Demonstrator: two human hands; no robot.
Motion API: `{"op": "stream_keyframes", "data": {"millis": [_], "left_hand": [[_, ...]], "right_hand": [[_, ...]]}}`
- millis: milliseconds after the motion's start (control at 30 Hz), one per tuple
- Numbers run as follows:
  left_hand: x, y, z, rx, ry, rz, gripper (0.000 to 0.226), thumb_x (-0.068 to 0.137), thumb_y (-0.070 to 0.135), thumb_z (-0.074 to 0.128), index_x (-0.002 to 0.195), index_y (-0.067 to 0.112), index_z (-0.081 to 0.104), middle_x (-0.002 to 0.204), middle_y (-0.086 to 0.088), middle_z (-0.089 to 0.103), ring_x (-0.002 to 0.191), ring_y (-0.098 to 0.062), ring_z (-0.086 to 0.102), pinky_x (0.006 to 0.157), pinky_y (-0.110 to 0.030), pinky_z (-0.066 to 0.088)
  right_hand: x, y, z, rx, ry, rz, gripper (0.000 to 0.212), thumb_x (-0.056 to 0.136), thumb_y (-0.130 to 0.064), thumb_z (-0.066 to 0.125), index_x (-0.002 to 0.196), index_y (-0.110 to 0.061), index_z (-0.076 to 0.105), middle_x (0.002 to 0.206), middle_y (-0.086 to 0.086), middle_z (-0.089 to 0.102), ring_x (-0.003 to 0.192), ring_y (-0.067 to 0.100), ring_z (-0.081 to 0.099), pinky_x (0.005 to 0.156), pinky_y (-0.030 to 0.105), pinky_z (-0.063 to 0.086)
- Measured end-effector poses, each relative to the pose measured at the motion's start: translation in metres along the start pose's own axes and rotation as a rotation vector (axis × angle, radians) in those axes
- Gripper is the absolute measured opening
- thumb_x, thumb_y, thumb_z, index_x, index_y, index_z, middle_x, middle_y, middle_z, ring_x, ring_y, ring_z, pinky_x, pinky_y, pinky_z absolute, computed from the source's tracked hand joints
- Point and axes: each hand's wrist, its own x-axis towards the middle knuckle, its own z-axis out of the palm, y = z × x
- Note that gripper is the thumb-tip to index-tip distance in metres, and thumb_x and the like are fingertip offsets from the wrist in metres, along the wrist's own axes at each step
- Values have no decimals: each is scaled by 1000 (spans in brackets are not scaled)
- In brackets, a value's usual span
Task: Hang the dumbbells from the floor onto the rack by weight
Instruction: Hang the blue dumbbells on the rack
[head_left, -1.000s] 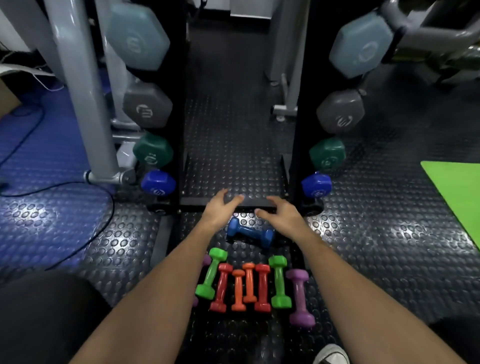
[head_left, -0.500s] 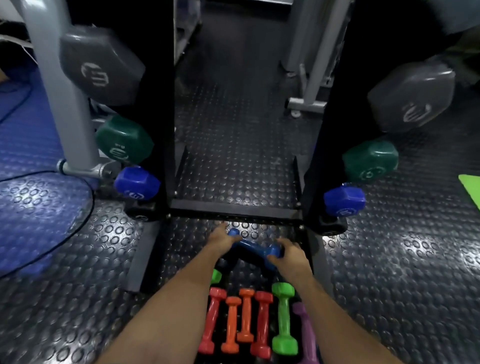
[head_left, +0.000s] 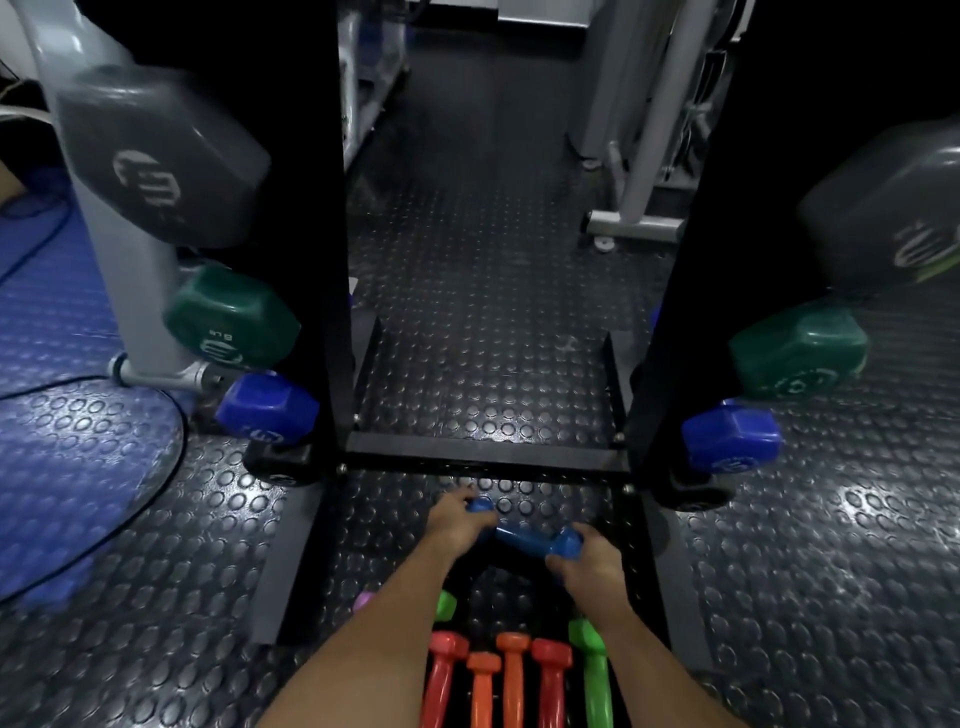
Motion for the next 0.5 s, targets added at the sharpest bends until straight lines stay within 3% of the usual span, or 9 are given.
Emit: {"op": "stream_keyframes", "data": {"millis": [133, 233, 300, 400, 500], "left_hand": [[-9, 5, -12, -118, -47, -44, 37, 74, 19, 84, 106, 18, 65, 101, -5, 66, 84, -20, 62, 70, -30, 53], [-22, 12, -26, -244, -65, -93, 34, 71, 19, 86, 94, 20, 61, 103, -6, 66, 82, -20, 62, 54, -27, 52], [-33, 18, -34, -338, -78, -94, 34, 72, 20, 87, 90, 19, 58, 101, -8, 67, 78, -21, 62, 52, -26, 50], [-54, 29, -50, -418, -135, -76, 34, 73, 21, 88, 92, 16, 61, 98, -12, 68, 80, -25, 65, 61, -32, 55], [-81, 39, -76, -446, -233, -80, 40, 73, 19, 89, 105, 6, 69, 101, -18, 72, 83, -30, 69, 81, -50, 60]], "right_hand": [[-5, -4, -10, 81, 38, -8, 61, 79, -15, 86, 134, -5, 62, 98, 5, 66, 87, 22, 64, 82, 28, 51], [-16, -19, -22, 127, 88, -61, 49, 81, -18, 85, 126, -8, 68, 91, 3, 67, 83, 21, 64, 79, 29, 50], [-22, -32, -32, 142, 115, -126, 43, 83, -19, 83, 123, -10, 71, 88, 2, 67, 82, 21, 64, 79, 30, 51], [-30, -52, -46, 146, 115, -201, 42, 85, -20, 82, 124, -10, 70, 89, 0, 66, 83, 19, 63, 80, 29, 50], [-44, -72, -61, 184, 104, -242, 45, 84, -22, 83, 124, -13, 67, 93, -2, 70, 80, 13, 67, 75, 24, 52]]}}
